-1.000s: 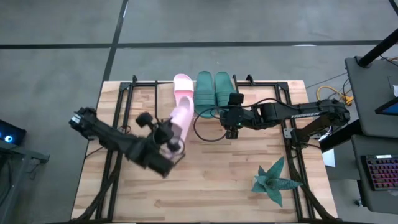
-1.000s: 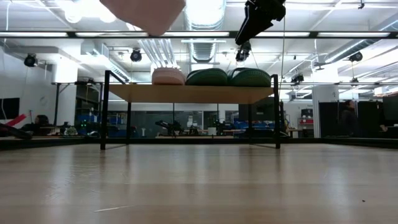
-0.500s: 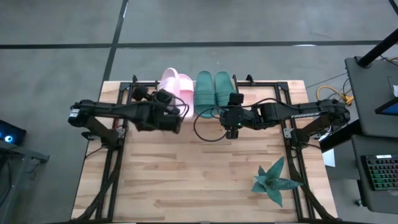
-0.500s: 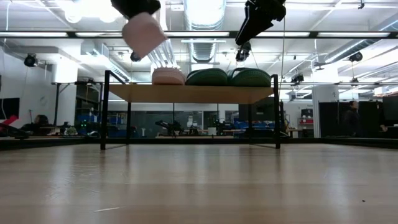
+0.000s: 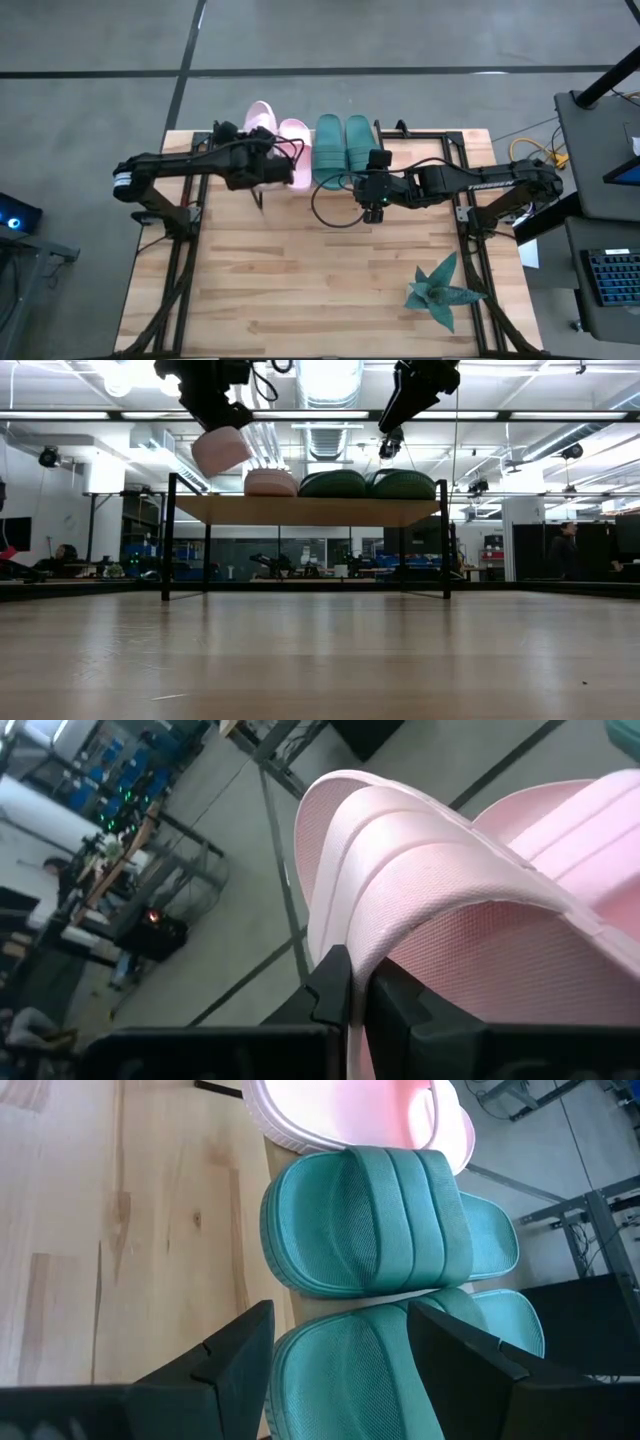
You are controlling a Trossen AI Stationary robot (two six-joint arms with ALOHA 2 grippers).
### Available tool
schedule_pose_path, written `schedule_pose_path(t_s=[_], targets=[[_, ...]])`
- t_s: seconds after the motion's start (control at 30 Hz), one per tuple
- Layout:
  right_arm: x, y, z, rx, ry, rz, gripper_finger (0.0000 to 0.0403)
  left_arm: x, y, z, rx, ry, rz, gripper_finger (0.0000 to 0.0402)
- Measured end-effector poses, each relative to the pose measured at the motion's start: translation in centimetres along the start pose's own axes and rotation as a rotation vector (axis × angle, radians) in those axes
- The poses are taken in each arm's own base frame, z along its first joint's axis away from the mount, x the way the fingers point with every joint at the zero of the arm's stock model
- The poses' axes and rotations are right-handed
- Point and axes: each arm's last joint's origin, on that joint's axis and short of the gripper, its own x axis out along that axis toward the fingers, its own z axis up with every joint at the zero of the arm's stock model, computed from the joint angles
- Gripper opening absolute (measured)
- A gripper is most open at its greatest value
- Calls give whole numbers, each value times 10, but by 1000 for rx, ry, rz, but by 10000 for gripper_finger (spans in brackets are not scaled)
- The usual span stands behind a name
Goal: Pick and place slides into the shelf
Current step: Put the pink slipper on the shelf
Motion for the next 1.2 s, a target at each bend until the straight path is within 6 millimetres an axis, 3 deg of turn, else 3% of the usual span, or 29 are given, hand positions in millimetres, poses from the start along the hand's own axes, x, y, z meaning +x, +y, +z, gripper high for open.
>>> schedule_pose_path(t_s=[0.27,0.77,1.2], targets=[[0,0,0,0,1,0,219,15,-20,0,69,-29,-30,0],[2,2,-2,-3,11,2,219,28,-18,-7,95,24,-5,0],[2,2,-2,-3,10,2,219,25,-14,-1,135,48,-60,0]])
